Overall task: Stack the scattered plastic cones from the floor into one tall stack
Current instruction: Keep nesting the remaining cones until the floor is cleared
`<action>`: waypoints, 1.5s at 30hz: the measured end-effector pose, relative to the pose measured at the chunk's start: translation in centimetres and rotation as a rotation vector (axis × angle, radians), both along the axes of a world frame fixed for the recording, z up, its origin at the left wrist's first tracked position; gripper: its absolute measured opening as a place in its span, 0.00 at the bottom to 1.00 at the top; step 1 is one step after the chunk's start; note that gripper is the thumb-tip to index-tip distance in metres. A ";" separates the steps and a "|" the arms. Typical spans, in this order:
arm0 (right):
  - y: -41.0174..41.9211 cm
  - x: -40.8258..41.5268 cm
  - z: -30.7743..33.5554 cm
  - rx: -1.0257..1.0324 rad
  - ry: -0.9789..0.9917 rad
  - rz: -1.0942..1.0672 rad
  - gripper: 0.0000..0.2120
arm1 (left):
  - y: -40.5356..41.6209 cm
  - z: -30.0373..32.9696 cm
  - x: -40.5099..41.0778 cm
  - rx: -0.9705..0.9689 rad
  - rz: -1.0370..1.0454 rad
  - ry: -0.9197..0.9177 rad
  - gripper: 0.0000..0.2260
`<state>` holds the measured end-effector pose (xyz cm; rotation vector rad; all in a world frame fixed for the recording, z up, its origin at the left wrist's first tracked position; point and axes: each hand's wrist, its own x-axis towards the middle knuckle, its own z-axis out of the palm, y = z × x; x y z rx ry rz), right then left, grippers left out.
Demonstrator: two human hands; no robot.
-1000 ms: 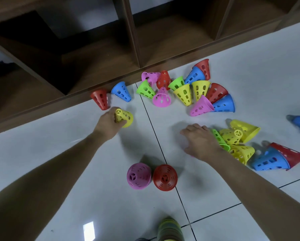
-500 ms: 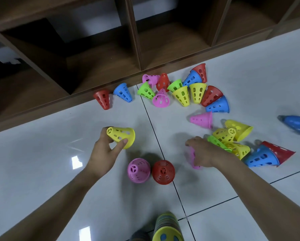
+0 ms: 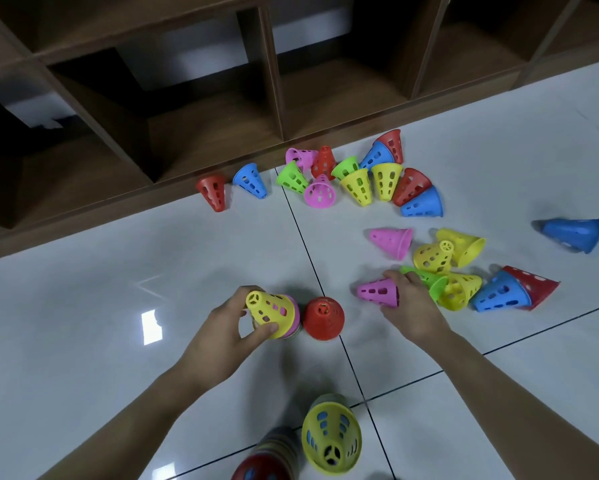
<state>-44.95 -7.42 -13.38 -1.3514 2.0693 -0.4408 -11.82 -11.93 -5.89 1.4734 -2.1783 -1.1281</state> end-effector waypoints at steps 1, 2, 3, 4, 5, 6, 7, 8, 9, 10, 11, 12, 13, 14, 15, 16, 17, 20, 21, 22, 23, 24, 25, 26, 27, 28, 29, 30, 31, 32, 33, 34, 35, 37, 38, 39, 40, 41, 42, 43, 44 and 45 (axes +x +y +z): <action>0.1 0.0 -0.1 0.024 0.055 0.026 0.31 | 0.0 -0.4 -0.2 -0.006 -0.013 -0.017 0.18; 0.2 0.0 -0.1 0.048 0.099 0.042 0.30 | -0.1 -0.9 -0.3 -0.013 -0.024 -0.034 0.19; 0.2 0.1 -0.1 0.059 0.141 0.055 0.30 | -0.2 -1.4 -0.4 -0.020 -0.035 -0.052 0.20; 0.2 0.1 0.1 0.060 0.185 0.068 0.29 | -0.3 -1.8 -0.4 -0.027 -0.045 -0.069 0.21; 0.1 0.3 0.3 0.052 0.227 0.088 0.28 | -0.3 -2.1 -0.5 -0.030 -0.051 -0.084 0.22; 0.0 0.4 0.6 0.038 0.257 0.102 0.27 | -0.4 -2.4 -0.5 -0.034 -0.053 -0.093 0.22; 0.0 0.6 0.9 0.017 0.262 0.105 0.26 | -0.5 -2.5 -0.5 -0.035 -0.054 -0.094 0.23; -0.1 0.8 1.3 -0.018 0.242 0.092 0.25 | -0.6 -2.6 -0.5 -0.036 -0.059 -0.087 0.23; -0.1 1.3 1.7 -0.075 0.187 0.053 0.24 | -0.7 -2.6 -0.3 -0.036 -0.074 -0.076 0.24; -0.1 1.9 2.4 -0.147 0.107 -0.011 0.21 | -0.9 -2.4 0.1 -0.038 -0.105 -0.069 0.25; -0.1 2.6 3.2 -0.223 0.011 -0.074 0.18 | -1.1 -2.3 0.5 -0.040 -0.148 -0.066 0.27; 0.0 3.5 4.0 -0.291 -0.082 -0.120 0.15 | -1.4 -2.2 1.2 -0.039 -0.191 -0.061 0.27; 0.1 4.5 4.9 -0.346 -0.167 -0.136 0.13 | -1.8 -2.2 2.0 -0.028 -0.214 -0.048 0.27; 0.1 5.5 5.6 -0.378 -0.244 -0.122 0.12 | -2.2 -2.2 2.8 -0.004 -0.203 -0.027 0.27; 0.3 6.4 6.1 -0.385 -0.315 -0.080 0.12 | -2.8 -2.4 3.5 0.025 -0.155 0.003 0.26; 0.4 7.1 6.4 -0.375 -0.378 -0.021 0.15 | -3.4 -2.7 4.0 0.050 -0.078 0.036 0.24; 0.6 7.8 6.3 -0.353 -0.423 0.040 0.19 | -4.2 -3.0 4.3 0.070 0.019 0.061 0.21; 0.7 8.9 4.7 -0.269 -0.387 0.200 0.28 | -7.4 -4.3 5.0 0.072 0.311 0.052 0.09; 0.6 8.9 4.1 -0.248 -0.336 0.238 0.29 | -8.6 -4.5 5.2 0.067 0.370 0.026 0.09; 0.5 8.8 3.6 -0.232 -0.294 0.261 0.29 | -9.8 -4.6 5.3 0.079 0.415 0.005 0.11; 0.4 8.6 3.4 -0.219 -0.272 0.271 0.30 | -11.1 -4.6 5.4 0.105 0.448 -0.007 0.14; 0.2 8.3 3.2 -0.215 -0.263 0.282 0.30 | -12.4 -4.6 5.4 0.133 0.475 -0.015 0.16; 0.1 7.9 3.0 -0.221 -0.251 0.306 0.30 | -13.7 -4.6 5.2 0.156 0.500 -0.022 0.18; 0.0 7.5 3.0 -0.233 -0.231 0.341 0.30 | -14.9 -4.7 5.0 0.165 0.522 -0.030 0.19; 0.1 7.2 3.0 -0.247 -0.209 0.380 0.29 | -16.2 -4.8 4.7 0.161 0.536 -0.039 0.20; 0.2 6.9 3.0 -0.259 -0.189 0.419 0.29 | -17.4 -5.0 4.3 0.150 0.547 -0.048 0.21; 0.3 6.6 2.9 -0.257 -0.184 0.450 0.30 | -18.5 -5.0 3.9 0.138 0.556 -0.060 0.23; 0.4 6.4 3.0 -0.242 -0.196 0.462 0.33 | -19.6 -5.1 3.4 0.130 0.564 -0.073 0.24; 0.5 6.2 3.1 -0.226 -0.227 0.447 0.35 | -20.7 -5.1 2.9 0.132 0.577 -0.081 0.26; 0.4 6.0 3.3 -0.224 -0.272 0.404 0.37 | -21.6 -5.2 2.4 0.144 0.590 -0.084 0.27; 0.3 5.6 3.5 -0.238 -0.314 0.349 0.36 | -22.4 -5.2 1.9 0.154 0.600 -0.089 0.28; 0.0 5.0 3.7 -0.269 -0.328 0.298 0.34 | -23.1 -5.3 1.5 0.156 0.603 -0.096 0.29; -0.3 4.4 3.9 -0.311 -0.306 0.255 0.32 | -23.7 -5.5 1.1 0.152 0.603 -0.102 0.30; -1.1 2.9 3.8 -0.367 -0.172 0.166 0.27 | -24.5 -6.0 0.6 0.144 0.597 -0.125 0.28; -1.5 2.2 3.6 -0.368 -0.068 0.117 0.26 | -24.8 -6.2 0.3 0.142 0.584 -0.142 0.27; -1.8 1.7 3.1 -0.344 0.042 0.069 0.25 | -25.0 -6.3 0.2 0.143 0.564 -0.161 0.26; -1.9 1.2 2.6 -0.282 0.132 0.021 0.25 | -25.3 -6.4 0.1 0.141 0.537 -0.181 0.25; -2.0 0.9 2.1 -0.175 0.182 -0.016 0.26 | -25.5 -6.5 0.0 0.133 0.511 -0.197 0.25; -1.9 0.8 1.8 -0.032 0.198 -0.038 0.28 | -25.7 -6.6 -0.1 0.121 0.494 -0.205 0.25; -1.9 0.8 1.5 0.124 0.191 -0.039 0.30 | -25.8 -6.7 -0.2 0.107 0.487 -0.208 0.24; -1.8 0.8 1.3 0.261 0.174 -0.036 0.30 | -26.0 -6.8 -0.2 0.098 0.489 -0.204 0.23; -1.8 1.0 1.2 0.357 0.153 -0.039 0.30 | -26.1 -6.9 -0.3 0.093 0.494 -0.200 0.22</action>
